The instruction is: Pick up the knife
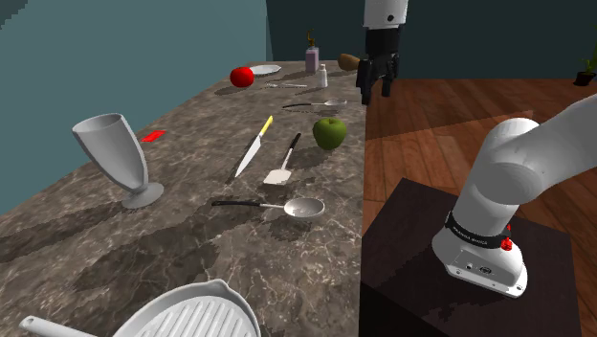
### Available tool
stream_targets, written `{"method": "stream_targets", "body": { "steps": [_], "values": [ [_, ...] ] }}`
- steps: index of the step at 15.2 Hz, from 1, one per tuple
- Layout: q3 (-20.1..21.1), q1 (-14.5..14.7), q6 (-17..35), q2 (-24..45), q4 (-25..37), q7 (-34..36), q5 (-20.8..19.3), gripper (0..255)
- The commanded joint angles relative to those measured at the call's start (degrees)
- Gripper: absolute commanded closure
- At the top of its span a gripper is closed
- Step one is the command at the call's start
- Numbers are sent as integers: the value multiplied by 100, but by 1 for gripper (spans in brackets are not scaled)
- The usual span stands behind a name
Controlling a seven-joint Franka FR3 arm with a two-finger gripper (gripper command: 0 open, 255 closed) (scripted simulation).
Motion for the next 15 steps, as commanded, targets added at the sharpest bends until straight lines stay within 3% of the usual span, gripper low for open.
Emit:
{"method": "stream_targets", "body": {
  "steps": [1, 8, 15],
  "values": [
    [0, 0, 0, 0, 0, 0, 0, 0],
    [976, -111, 888, 938, 262, 1901, 492, 0],
    [1798, -340, 1654, 2302, 1039, 3805, 475, 0]
  ]
}}
